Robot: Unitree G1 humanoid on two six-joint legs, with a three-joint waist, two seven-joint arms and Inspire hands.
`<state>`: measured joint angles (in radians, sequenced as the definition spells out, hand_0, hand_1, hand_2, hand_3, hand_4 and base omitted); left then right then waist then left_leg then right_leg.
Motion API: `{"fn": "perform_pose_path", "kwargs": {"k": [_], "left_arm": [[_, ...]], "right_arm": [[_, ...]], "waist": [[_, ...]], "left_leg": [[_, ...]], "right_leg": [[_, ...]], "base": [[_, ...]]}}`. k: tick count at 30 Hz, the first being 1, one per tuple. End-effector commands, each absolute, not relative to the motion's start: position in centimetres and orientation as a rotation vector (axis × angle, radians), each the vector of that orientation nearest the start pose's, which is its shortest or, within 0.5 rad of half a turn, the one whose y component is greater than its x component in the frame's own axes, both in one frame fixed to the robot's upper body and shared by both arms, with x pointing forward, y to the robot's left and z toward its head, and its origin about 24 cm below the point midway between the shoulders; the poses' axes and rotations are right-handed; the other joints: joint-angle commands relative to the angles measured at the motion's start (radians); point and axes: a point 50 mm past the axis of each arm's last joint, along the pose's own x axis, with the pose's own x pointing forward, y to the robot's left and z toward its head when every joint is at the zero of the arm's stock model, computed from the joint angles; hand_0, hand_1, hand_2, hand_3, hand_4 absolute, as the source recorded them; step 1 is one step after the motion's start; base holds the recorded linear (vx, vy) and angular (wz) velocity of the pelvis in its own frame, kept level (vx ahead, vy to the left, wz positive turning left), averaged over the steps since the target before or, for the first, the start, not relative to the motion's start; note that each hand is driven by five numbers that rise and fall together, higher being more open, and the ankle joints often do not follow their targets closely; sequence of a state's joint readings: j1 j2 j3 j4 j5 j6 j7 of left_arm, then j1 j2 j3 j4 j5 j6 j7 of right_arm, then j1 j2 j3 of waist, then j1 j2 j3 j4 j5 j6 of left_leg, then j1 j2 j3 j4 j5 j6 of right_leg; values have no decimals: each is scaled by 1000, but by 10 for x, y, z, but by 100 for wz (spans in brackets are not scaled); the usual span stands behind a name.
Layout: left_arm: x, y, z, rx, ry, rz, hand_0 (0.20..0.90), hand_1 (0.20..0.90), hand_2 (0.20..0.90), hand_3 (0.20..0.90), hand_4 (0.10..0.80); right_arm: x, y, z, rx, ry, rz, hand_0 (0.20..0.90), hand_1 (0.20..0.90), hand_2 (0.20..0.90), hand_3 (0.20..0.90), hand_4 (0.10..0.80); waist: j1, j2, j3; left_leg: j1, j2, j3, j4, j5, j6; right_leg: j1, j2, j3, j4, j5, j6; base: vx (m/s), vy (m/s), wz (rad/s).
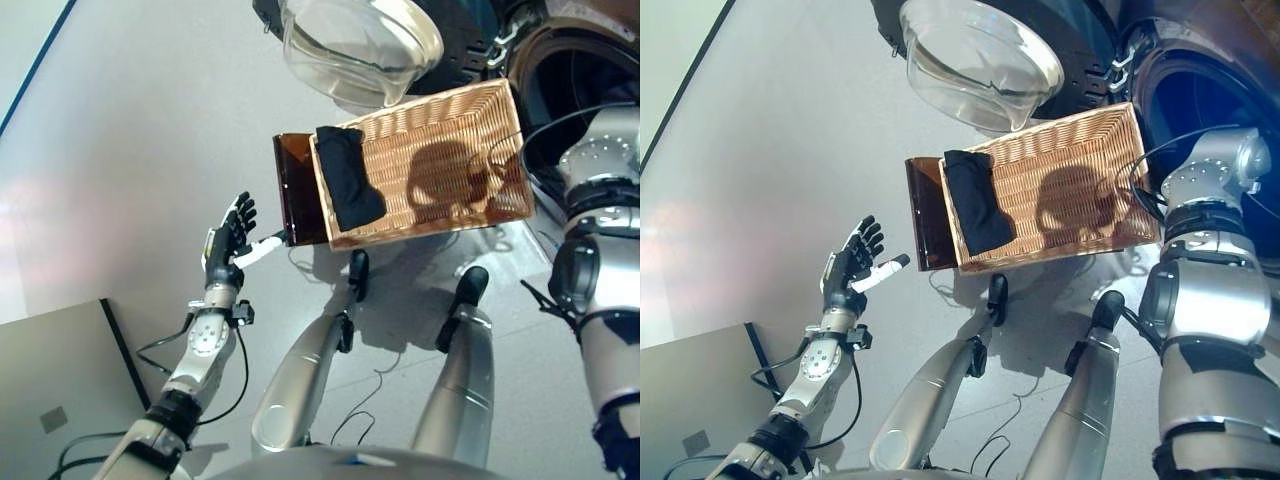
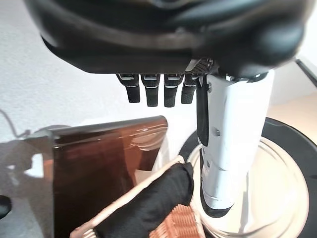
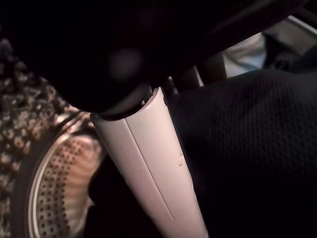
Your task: Pick up the clothes and place them into the washing machine
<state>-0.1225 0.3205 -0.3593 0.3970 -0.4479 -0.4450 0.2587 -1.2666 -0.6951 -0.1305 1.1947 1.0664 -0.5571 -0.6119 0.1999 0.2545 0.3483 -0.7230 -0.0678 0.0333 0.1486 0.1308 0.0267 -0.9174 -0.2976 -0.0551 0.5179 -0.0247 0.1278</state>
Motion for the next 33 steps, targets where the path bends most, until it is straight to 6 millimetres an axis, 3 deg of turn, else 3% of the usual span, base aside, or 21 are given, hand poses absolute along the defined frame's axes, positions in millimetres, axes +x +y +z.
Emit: {"fn": "perform_pose_path", "kwargs": {"k": [1,4,6,8,9,10,11,12,13,20,33], "left_arm": [[254,190,25,-109,-162,135,900,900,900,900,800],[253,190,26,-103,-166,132,900,900,900,900,800],[254,190,25,-102,-165,138,900,900,900,900,800],[253,191,25,-104,-163,145,900,900,900,900,800],[253,191,25,-105,-164,145,900,900,900,900,800],[253,190,24,-107,-160,143,900,900,900,900,800],[252,190,24,-105,-159,139,900,900,900,900,800],[252,189,24,-107,-161,140,900,900,900,900,800],[252,190,24,-105,-162,141,900,900,900,900,800],[251,190,19,-112,-140,164,900,900,900,900,800],[252,187,20,-141,-145,165,900,900,900,900,800]], "right_arm": [[304,-373,361,618,-1049,-951,200,200,200,200,300],[296,-383,361,591,-1052,-1000,200,200,200,200,300],[296,-383,362,591,-1050,-1005,200,200,200,200,300],[295,-381,368,568,-1056,-995,200,200,200,200,300],[295,-381,369,567,-1057,-994,200,200,200,200,300],[294,-381,370,562,-1058,-999,288,288,288,288,363],[295,-380,371,552,-1059,-998,540,540,540,540,543],[294,-379,374,539,-1060,-1003,900,900,900,900,800],[294,-379,375,520,-1057,-1009,900,900,900,900,800],[297,-379,374,494,-1034,-997,900,900,900,900,800],[317,-372,347,600,-935,-970,900,900,900,900,800]], "waist": [[24,33,-131],[25,50,-120],[27,47,-127],[30,51,-119],[30,48,-126],[31,49,-128],[33,53,-123],[34,53,-131],[32,58,-124],[31,60,-131],[35,78,-123]], "left_leg": [[7,37,-35,-6,-80,-100],[9,42,-27,-31,-48,-102],[22,40,-33,-47,-61,-106],[26,44,-24,-80,-23,-107],[37,41,-31,-88,-40,-110],[49,42,-32,-109,-33,-110],[49,46,-27,-121,-9,-108],[70,46,-33,-145,-18,-114],[67,49,-26,-150,6,-113],[96,49,-27,-191,14,-115],[91,42,-20,-203,8,-102]], "right_leg": [[105,41,-10,-43,-84,-49],[86,42,-13,-46,-66,-53],[92,47,-1,-50,-84,-48],[79,50,-5,-65,-57,-51],[88,50,4,-66,-80,-46],[88,51,4,-71,-79,-44],[80,54,-6,-74,-57,-47],[88,56,2,-77,-78,-42],[78,59,-6,-76,-52,-47],[84,64,-8,-90,-51,-45],[42,69,16,-84,-40,-44]], "base": [[27,-13,-3],[-48,10,-1],[96,-14,-3],[9,5,-6],[139,-15,-10],[42,-5,-11],[59,-3,-14],[-58,-1,-12],[45,-19,-14],[24,-6,-4],[2,1,0]]}}
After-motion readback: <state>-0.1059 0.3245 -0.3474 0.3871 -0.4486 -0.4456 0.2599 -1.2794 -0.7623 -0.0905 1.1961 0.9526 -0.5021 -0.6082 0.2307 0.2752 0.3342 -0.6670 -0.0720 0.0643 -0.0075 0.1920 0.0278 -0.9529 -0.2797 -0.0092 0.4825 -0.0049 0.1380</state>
